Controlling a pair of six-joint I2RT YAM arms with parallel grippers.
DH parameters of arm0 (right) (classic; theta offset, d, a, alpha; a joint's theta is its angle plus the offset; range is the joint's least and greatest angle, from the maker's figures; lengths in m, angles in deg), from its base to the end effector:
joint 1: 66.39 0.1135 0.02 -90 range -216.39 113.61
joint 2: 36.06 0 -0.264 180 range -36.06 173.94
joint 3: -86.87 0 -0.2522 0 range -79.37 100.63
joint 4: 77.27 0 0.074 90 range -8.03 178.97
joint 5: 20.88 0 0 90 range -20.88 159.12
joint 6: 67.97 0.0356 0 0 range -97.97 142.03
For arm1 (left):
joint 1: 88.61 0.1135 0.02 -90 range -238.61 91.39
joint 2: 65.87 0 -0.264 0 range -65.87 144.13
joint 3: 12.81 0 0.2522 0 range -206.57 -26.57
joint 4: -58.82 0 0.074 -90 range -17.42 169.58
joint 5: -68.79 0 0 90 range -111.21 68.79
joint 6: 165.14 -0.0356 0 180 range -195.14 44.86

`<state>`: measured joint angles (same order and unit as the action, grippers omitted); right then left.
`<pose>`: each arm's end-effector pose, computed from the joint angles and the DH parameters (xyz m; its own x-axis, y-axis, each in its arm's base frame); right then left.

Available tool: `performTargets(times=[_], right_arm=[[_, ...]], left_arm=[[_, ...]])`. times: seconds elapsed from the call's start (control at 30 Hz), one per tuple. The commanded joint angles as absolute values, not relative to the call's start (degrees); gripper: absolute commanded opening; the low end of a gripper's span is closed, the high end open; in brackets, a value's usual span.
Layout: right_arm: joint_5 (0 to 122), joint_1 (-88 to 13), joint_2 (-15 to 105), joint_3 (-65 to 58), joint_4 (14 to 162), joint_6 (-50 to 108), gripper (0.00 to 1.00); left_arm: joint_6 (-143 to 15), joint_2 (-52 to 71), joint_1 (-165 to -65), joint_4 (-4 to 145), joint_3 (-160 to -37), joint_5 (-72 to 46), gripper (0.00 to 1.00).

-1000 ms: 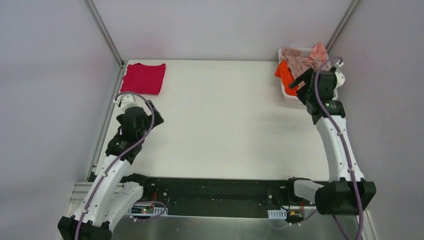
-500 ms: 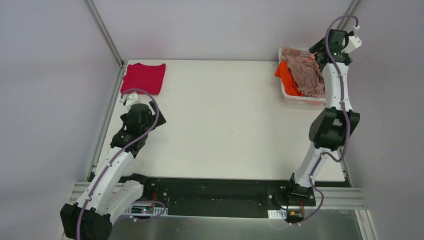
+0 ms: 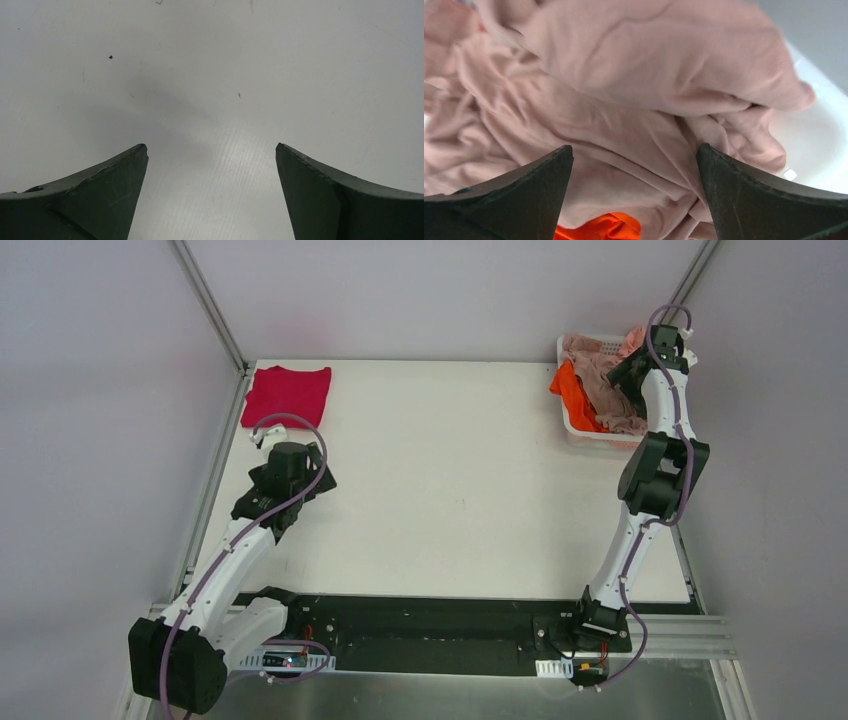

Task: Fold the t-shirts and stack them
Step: Grab crumpled tshirt from bin with the right arm

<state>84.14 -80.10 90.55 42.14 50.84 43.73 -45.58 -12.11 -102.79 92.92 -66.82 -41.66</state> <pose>0.4891 -0.1288 0.2892 -0.4658 0.4812 -0.7426 0.6292 0.7702 0.1045 0.2021 -0.0382 0.2677 -0.4442 -0.3645 -0.8184 -0.3115 0.9193 -0.2404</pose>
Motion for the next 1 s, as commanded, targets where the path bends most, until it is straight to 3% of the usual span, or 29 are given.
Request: performTargets(times=[0.0, 0.27, 0.63, 0.77, 0.8, 0.83, 0.97], right_arm=[[80.64, -79.78, 86.69, 38.7, 48.45, 40.17, 0.99], [71.12, -79.75, 91.17, 41.94, 46.43, 40.64, 0.99], [71.84, -79.75, 90.94, 39.75, 46.46, 42.46, 0.47], [70.79, -79.79, 90.74, 39.5, 46.26, 42.26, 0.18], [69.89, -79.77, 90.62, 39.56, 46.37, 42.26, 0.05], [69.68, -79.75, 90.23, 39.55, 46.58, 42.44, 0.0], [69.76, -79.77, 86.82, 40.97, 47.24, 42.92, 0.0]], left_arm=[[-45.09, -11.21, -102.58, 91.72, -69.23, -41.38, 1.0], [-44.83, -9.45, -102.58, 90.96, -69.27, -41.49, 1.0], [-44.69, -8.1, -102.57, 90.77, -69.45, -41.96, 1.0], [-44.64, -8.86, -102.55, 90.77, -69.36, -41.8, 1.0], [-44.64, -9.27, -102.58, 90.77, -69.29, -41.78, 1.0], [-44.64, -9.7, -102.59, 90.77, -69.17, -41.73, 1.0], [-44.69, -11.46, -102.59, 90.77, -68.95, -40.99, 1.0]])
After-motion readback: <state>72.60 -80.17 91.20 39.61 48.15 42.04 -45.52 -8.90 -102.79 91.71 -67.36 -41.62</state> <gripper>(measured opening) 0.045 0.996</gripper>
